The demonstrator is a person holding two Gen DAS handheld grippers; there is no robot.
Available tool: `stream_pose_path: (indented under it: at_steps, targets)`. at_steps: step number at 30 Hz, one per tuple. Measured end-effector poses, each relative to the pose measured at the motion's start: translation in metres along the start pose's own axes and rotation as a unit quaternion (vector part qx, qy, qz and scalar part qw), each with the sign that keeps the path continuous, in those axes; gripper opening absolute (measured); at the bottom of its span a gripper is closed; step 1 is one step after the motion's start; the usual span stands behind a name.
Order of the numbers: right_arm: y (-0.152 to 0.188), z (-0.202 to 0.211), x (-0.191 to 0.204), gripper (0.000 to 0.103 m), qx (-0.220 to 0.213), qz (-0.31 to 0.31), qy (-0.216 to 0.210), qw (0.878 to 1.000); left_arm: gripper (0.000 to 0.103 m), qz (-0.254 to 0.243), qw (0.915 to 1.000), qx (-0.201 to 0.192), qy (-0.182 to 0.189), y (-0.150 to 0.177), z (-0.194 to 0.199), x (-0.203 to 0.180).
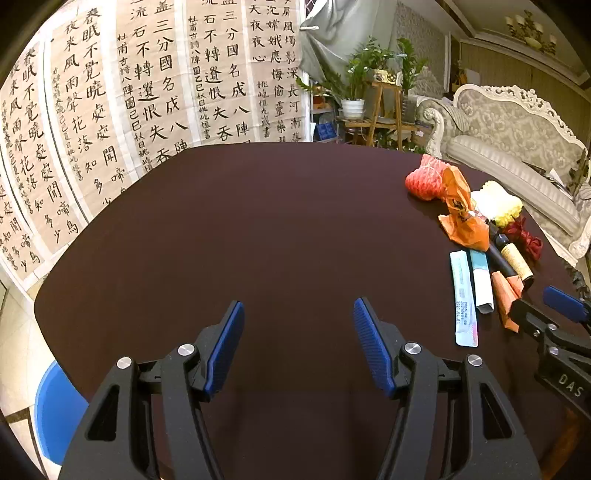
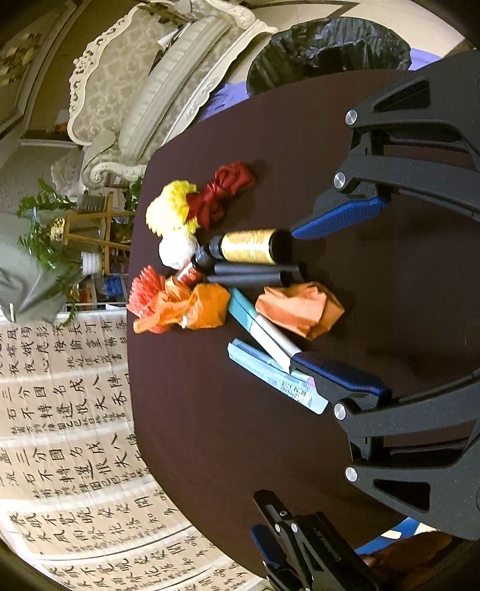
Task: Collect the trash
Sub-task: 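Grasp the crumpled orange paper with the right tool while the left tool grasps the blue-white tube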
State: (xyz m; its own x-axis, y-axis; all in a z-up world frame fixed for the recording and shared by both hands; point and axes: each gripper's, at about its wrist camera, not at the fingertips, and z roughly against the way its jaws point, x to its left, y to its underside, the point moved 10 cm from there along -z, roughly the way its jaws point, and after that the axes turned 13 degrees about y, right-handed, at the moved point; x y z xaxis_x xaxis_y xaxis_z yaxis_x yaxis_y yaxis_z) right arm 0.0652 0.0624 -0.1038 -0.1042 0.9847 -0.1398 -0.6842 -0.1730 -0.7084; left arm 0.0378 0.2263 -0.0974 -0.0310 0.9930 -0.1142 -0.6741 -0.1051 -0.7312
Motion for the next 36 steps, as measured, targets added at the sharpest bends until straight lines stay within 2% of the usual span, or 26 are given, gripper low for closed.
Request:
stream_pose_path:
  at_steps: [2, 6, 9, 18, 28, 36]
  targets:
    - [0.002, -0.005, 0.004, 0.051, 0.009, 0.002, 0.001, 1.0, 0.06, 0.001, 1.0, 0.002, 0.001, 0.002, 0.0, 0.002]
    - [0.003, -0.011, 0.005, 0.047, 0.019, 0.001, 0.004, 1.0, 0.06, 0.004, 1.0, 0.006, 0.001, 0.003, -0.002, 0.007]
    - [0.006, -0.015, 0.008, 0.032, 0.028, 0.005, 0.001, 1.0, 0.06, 0.007, 0.9999, 0.007, 0.003, 0.003, -0.003, 0.008]
    - [0.016, -0.003, 0.003, 0.029, 0.024, 0.014, 0.001, 1.0, 0.06, -0.001, 0.9997, 0.01, 0.023, 0.006, -0.002, -0.01]
    - [0.03, -0.001, -0.055, 0.029, 0.024, -0.021, 0.046, 0.998, 0.06, -0.021, 0.9981, 0.022, 0.054, 0.008, -0.011, -0.055]
    - [0.027, -0.012, -0.086, 0.03, 0.025, -0.049, 0.055, 0.997, 0.06, -0.03, 0.9964, 0.036, 0.071, 0.003, -0.026, -0.083]
